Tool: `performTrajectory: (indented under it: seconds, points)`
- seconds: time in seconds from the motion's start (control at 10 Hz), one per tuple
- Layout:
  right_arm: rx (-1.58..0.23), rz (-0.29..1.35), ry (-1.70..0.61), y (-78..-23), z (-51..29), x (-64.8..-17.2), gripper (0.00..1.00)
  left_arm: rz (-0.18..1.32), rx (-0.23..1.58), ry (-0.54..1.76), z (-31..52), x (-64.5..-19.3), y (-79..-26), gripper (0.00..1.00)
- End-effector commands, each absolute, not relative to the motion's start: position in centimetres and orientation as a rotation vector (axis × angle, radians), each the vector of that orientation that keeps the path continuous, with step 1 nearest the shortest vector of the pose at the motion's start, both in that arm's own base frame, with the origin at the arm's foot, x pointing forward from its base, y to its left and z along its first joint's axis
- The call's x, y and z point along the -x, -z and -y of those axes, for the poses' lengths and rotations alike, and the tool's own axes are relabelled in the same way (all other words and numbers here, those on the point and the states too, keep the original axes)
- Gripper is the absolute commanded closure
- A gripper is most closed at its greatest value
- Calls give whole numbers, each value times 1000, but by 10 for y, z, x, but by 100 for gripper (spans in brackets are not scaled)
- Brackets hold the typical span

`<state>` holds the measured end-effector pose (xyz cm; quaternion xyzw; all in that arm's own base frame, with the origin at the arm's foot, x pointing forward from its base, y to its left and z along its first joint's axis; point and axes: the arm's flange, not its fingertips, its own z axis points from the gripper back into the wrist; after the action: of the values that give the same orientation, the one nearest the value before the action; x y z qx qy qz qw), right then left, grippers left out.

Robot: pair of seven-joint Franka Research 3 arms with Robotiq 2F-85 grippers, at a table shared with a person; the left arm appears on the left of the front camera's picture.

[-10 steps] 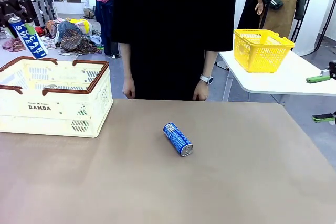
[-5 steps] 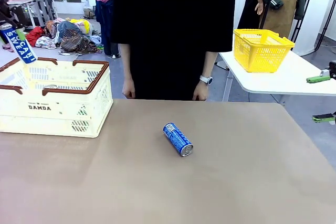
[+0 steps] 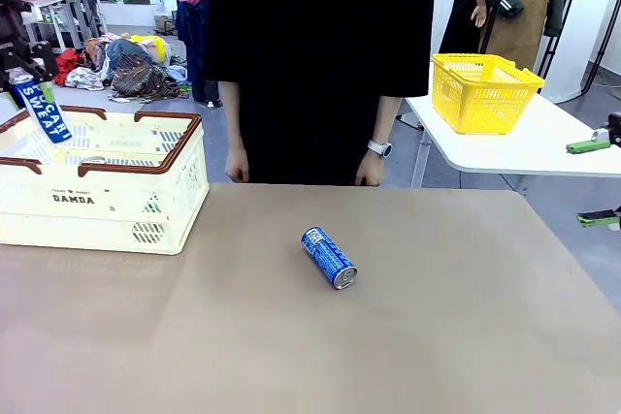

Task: Place the drinks into the Shopping basket.
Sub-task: Pick up one drink and place it into the Shopping basket.

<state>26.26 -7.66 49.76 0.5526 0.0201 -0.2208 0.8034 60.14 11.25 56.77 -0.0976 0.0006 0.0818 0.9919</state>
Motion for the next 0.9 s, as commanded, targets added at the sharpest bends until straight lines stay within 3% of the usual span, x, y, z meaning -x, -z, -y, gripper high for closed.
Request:
performTrajectory:
  seconds: [0.0, 0.8]
  points:
    - [-1211, -37, 467, -501, 75, -265, 0, -26, 158, -185, -112, -600, -549, 100]
    - [-1211, -37, 467, -501, 75, -265, 0, -153, 100, -129, -87, -589, -462, 100]
